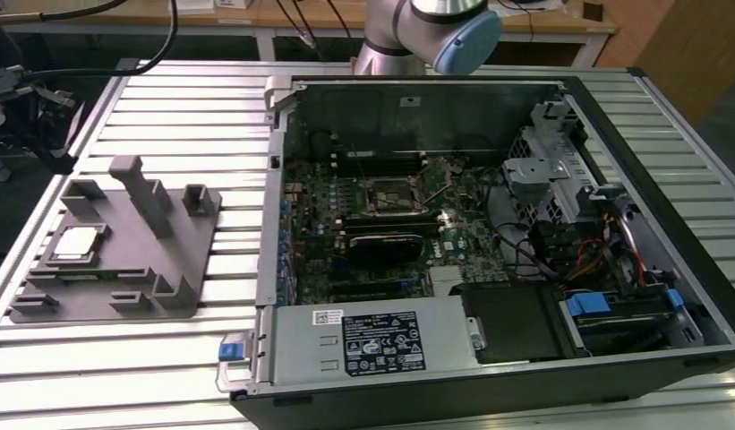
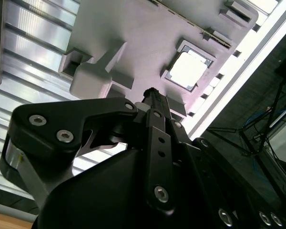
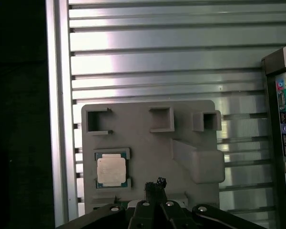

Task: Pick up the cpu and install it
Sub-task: 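Reach for the cpu, then pick up the cpu and move it towards the insertion slot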

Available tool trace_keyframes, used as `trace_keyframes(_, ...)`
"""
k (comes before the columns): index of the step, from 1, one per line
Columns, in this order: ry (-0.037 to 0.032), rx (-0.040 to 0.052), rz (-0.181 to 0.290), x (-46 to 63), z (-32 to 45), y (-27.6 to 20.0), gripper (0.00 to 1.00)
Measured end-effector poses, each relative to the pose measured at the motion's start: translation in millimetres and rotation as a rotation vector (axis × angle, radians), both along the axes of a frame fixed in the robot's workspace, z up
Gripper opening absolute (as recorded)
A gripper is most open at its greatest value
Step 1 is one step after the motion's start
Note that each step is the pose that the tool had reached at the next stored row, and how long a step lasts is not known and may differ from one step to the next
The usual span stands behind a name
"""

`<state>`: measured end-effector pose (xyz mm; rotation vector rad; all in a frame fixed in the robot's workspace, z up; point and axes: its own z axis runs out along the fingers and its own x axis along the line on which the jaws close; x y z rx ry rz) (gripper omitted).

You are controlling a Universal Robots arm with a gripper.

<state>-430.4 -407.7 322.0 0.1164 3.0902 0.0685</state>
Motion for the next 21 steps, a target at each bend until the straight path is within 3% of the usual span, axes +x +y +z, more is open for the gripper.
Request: trace_keyframes(21,-0.0002,0.0000,0.000,-6.3,-6.7,-0.3,0.11)
